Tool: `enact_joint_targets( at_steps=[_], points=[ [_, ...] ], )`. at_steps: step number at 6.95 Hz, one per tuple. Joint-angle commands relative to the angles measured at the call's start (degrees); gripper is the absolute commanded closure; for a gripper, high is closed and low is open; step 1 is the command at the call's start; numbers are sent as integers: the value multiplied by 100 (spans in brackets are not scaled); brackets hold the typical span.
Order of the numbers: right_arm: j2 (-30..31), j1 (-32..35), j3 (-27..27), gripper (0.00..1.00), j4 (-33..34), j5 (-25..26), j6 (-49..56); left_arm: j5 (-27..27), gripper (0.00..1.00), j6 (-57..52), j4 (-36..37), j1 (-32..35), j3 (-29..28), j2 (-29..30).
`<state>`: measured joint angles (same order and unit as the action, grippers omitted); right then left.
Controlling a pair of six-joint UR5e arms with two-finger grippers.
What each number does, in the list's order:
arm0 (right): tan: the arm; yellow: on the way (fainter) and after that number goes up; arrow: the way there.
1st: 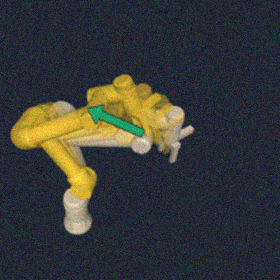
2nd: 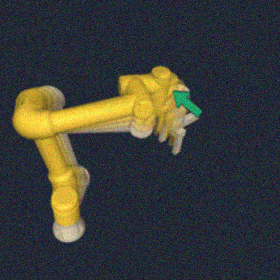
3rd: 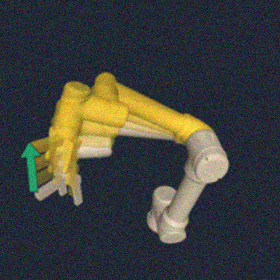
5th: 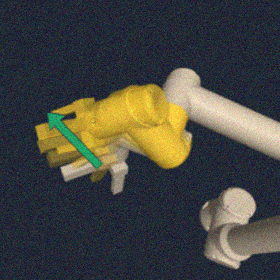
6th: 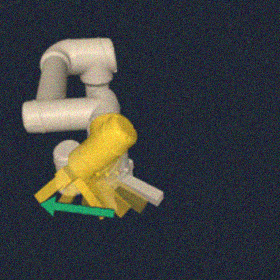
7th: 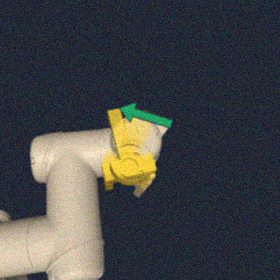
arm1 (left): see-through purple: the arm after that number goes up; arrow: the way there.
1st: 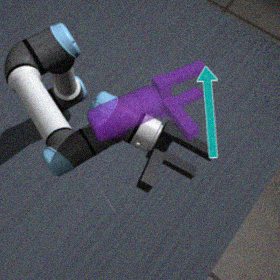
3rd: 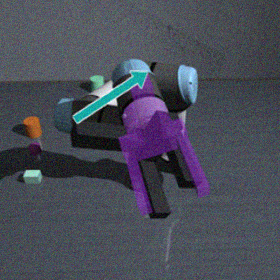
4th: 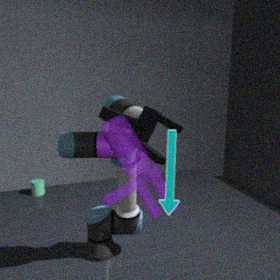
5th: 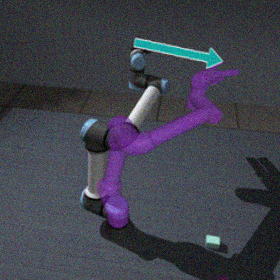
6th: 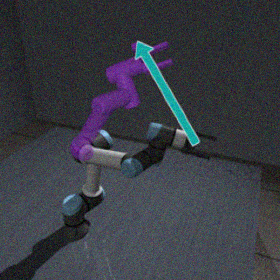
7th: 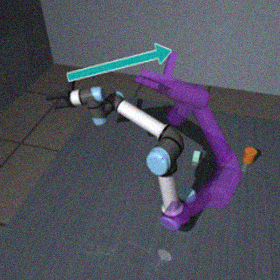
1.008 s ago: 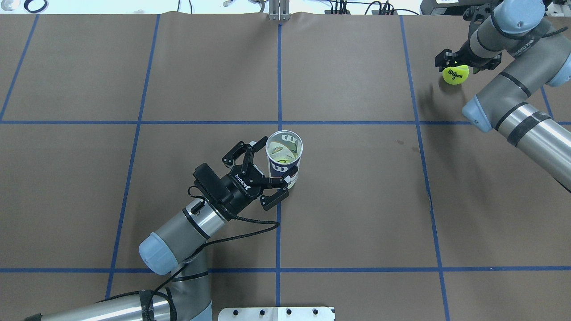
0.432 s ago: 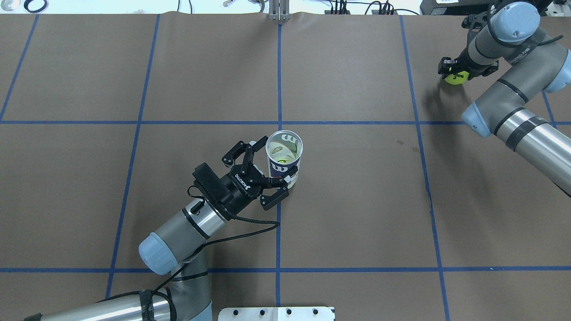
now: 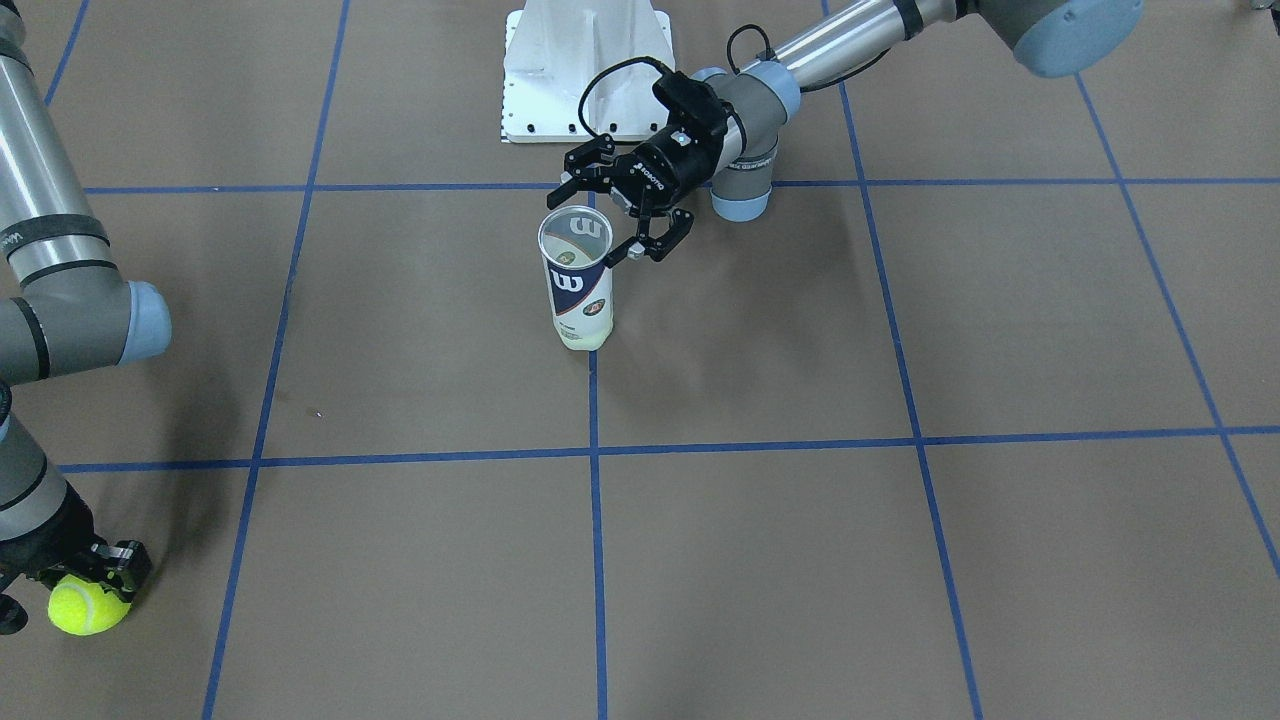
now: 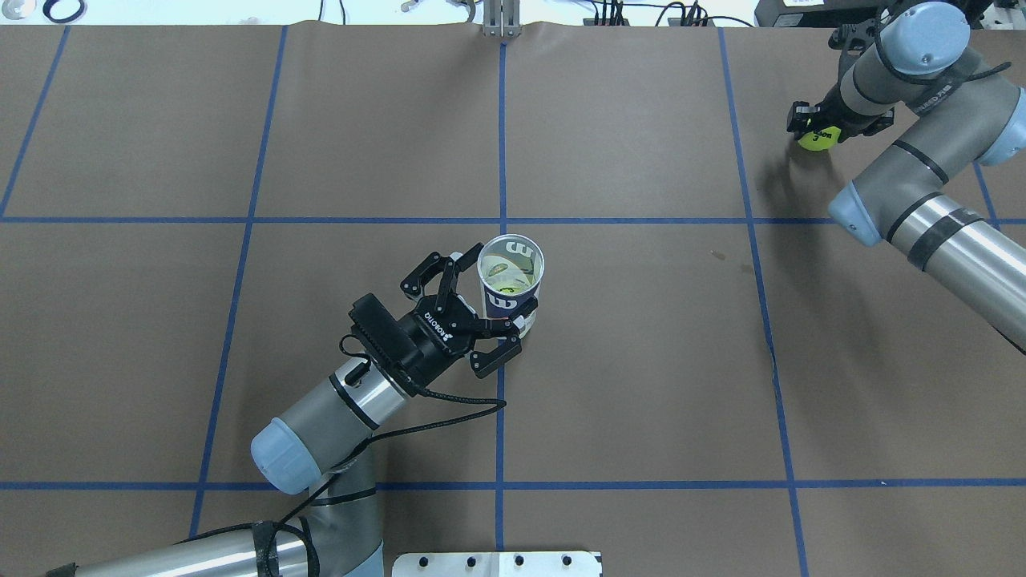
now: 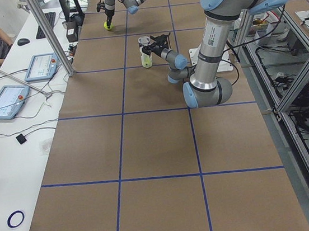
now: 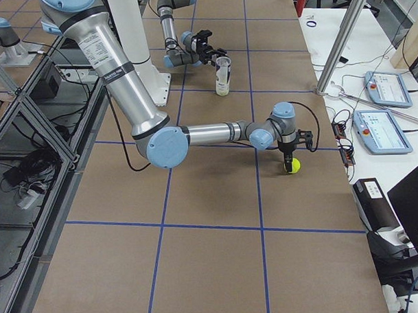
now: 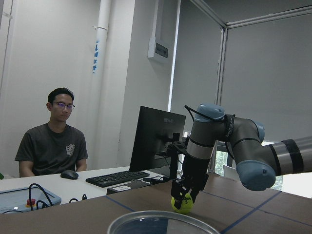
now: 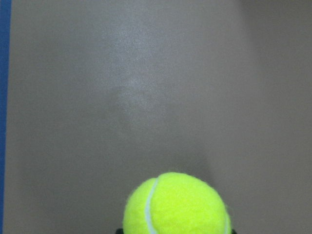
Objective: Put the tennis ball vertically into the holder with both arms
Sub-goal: 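Grasp the farther yellow tennis ball with the right gripper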
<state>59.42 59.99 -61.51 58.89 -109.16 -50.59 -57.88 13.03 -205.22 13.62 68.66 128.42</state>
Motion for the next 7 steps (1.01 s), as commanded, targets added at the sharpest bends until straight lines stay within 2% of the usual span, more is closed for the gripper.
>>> enact_joint_targets(
  at_steps=[1,4,6,7],
  points=[
    [0,3,-63,100,0,-9,-3,-4,2,-230,0,0,7,-2],
    [8,3,-176,100,0,-9,-21,5,2,-319,0,0,7,7],
    [61,30,-684,100,157,-79,-117,-4,6,-319,0,0,7,-2],
    [87,30,-1192,100,593,-244,-239,5,8,-319,0,0,7,-10]
  ],
)
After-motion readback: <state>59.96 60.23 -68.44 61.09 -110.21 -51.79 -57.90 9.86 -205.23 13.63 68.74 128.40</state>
